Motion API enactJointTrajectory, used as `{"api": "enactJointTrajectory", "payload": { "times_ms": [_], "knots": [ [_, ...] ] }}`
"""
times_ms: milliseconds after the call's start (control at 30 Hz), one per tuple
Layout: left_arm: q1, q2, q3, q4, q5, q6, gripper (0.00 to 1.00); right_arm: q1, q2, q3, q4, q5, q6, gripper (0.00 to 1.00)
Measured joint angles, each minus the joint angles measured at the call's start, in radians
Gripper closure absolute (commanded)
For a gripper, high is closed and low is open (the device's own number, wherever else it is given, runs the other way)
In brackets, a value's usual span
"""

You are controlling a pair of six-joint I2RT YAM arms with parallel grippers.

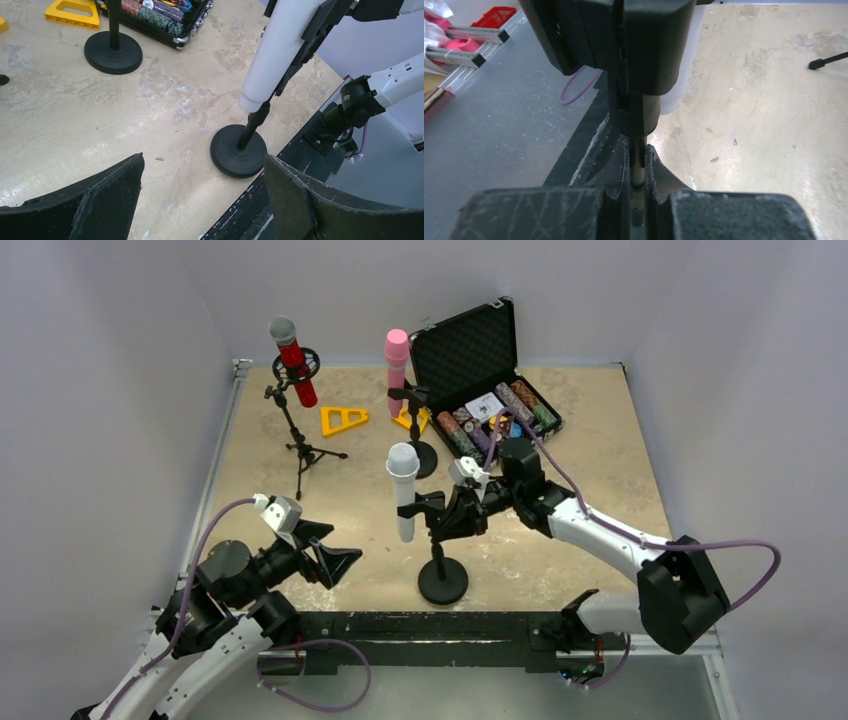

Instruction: Attach the microphones to the stand

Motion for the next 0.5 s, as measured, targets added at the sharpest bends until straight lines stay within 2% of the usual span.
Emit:
{"api": "enactJointTrajectory", "payload": {
  "times_ms": [133, 200, 500],
  "knots": [
    [0.000, 0.000, 0.016, -0.022, -0.004, 0.000, 0.08, -0.074, -0.046, 0.038, -0.168, 0.005, -0.095, 1.00],
    [0.000, -0.001, 0.024, -0.037, -0.008, 0.003, 0.08, -0.158, -0.085, 0.044, -0.230, 0.012, -0.128, 1.00],
    [0.000, -0.001, 0.026, -0.053, -0.013, 0.006, 0.08, -0.418, -0.204, 0.072, -0.380, 0.080, -0.223, 1.00]
  ]
}}
